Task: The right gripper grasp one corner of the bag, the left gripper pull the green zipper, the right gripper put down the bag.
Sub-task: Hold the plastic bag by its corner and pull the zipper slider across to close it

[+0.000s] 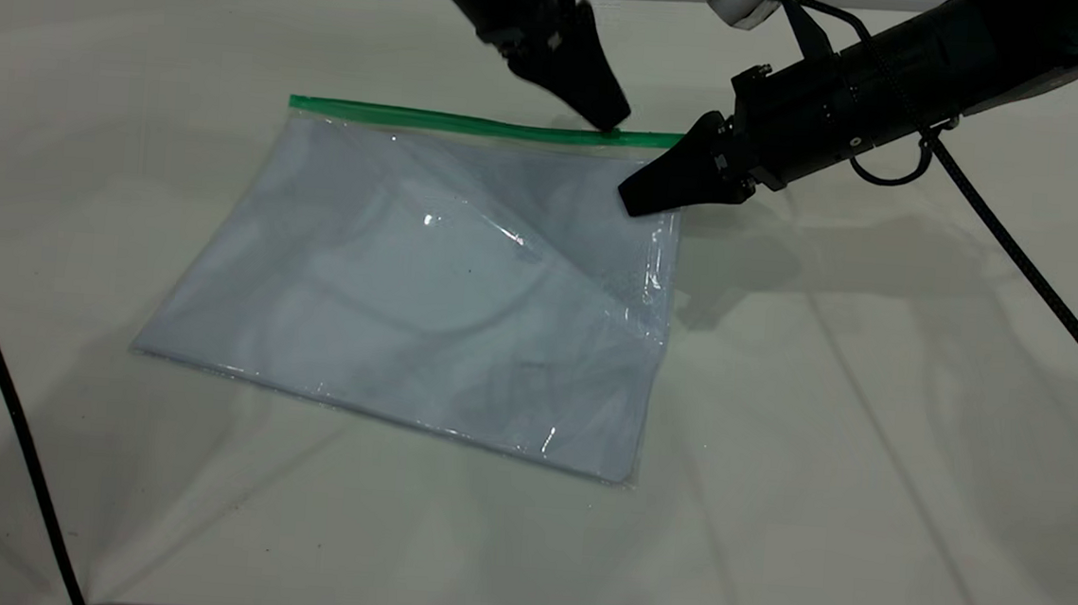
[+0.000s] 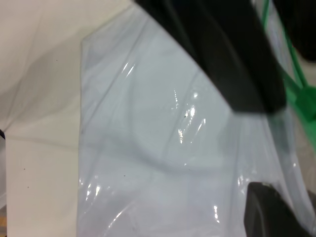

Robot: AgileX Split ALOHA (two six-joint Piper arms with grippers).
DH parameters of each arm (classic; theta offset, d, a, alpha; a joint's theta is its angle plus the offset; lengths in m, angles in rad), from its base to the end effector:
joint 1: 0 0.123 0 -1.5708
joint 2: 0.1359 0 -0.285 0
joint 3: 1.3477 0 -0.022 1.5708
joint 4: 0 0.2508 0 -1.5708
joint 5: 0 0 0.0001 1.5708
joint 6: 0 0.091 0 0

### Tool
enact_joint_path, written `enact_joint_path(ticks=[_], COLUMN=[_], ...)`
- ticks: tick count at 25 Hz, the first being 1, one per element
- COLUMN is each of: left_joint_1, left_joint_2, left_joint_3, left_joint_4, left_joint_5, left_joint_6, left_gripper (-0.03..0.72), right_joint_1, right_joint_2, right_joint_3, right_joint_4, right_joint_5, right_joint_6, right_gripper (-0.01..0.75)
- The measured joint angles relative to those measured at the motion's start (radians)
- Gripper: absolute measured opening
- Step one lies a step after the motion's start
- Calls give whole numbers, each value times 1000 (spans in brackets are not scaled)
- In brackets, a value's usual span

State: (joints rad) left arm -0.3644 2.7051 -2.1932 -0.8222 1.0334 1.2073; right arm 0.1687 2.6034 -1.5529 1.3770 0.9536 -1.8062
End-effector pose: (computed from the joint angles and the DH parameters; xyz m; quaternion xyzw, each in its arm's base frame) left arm 0.4750 -0.2425 0.0564 0.5168 0.7777 -0.3022 0.1920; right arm 0.4232 0.1460 -0.0101 -0.3862 0.7958 0.4025 0.2357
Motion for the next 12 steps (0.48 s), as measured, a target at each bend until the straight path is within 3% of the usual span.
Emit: enact_joint_path(ticks=[12], left_joint_1=[0], left_joint_2=[25], left_joint_3=[0], left_joint_4=[-15], left_joint_5=[-19], left_joint_6=[54], left_gripper=[359], right_joint_1=[1], right_joint_2=[0], right_joint_3=[0], right_joint_4=[1], right_joint_5=[17], right_joint_6=[-4], right_gripper=[35])
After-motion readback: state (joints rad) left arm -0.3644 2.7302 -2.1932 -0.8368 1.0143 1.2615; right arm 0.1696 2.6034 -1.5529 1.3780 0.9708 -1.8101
